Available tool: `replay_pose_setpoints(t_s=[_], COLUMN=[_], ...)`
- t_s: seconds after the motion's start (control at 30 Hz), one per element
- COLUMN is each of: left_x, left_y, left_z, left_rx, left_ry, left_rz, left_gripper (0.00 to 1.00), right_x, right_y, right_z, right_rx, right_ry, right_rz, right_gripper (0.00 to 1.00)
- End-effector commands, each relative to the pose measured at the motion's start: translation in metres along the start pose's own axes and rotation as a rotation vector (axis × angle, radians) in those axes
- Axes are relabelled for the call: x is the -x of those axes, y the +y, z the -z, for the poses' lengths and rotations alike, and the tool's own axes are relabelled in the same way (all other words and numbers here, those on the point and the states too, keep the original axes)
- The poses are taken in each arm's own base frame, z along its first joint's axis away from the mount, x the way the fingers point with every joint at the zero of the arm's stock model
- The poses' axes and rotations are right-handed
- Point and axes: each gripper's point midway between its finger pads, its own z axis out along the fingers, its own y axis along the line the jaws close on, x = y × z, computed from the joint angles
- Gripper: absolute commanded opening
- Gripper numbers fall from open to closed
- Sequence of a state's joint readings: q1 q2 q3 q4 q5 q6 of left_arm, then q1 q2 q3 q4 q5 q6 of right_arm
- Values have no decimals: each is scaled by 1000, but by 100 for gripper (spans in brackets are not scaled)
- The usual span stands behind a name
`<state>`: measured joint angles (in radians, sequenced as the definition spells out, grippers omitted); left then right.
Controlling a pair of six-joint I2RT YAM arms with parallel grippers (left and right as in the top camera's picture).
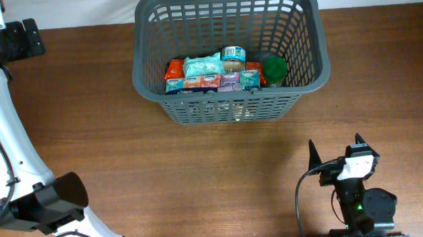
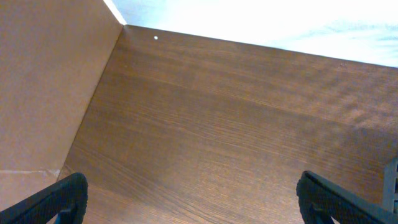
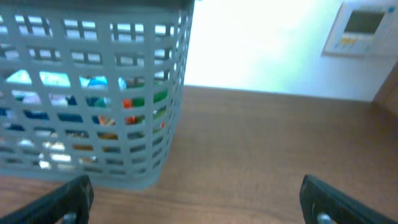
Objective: Pack container
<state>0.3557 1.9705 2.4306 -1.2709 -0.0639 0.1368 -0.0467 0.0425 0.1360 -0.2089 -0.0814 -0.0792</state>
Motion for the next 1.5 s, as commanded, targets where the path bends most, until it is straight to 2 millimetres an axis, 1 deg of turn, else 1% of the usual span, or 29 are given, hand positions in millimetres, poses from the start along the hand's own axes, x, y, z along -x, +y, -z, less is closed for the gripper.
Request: replay_pose_setpoints(t_s=[0.0,0.03,0.1,0.33,0.97,1.03,1.13,1.23,1.3,1.37,1.47], left_x=[-2,-2,-2,-2,-2,-1,4,6,3,-6,-33], left_y=[3,3,3,3,3,1,-9,-32,-54,-75,-104], left_z=[-3,-3,-3,-3,-3,0,18,41,59,74,95], left_rx=[7,7,7,7,7,5,-9,-43,-79,-116,-174], left_ry=[8,8,8,8,8,4,-30,-64,-82,-87,-68], left_rz=[13,13,13,13,12,10,-6,-42,-79,-115,-177], left_gripper=[99,99,99,99,99,99,99,99,99,99,99], right_x=[-26,-32,-28,-28,-28,-28,-28,-28,-28,-28,-28], right_y=[-2,-2,-2,-2,-2,-2,-2,-2,-2,-2,-2], right_z=[-6,-7,-8,-12,-12,-12,-12,-12,-12,-12,-12], right_rx=[-21,-20,-22,-24,-24,-24,-24,-24,-24,-24,-24], right_ry=[40,52,31,-9,-9,-9,-9,-9,-9,-9,-9], right_rz=[-3,-4,-2,0,0,0,0,0,0,0,0], right_gripper=[99,99,99,99,99,99,99,99,99,99,99])
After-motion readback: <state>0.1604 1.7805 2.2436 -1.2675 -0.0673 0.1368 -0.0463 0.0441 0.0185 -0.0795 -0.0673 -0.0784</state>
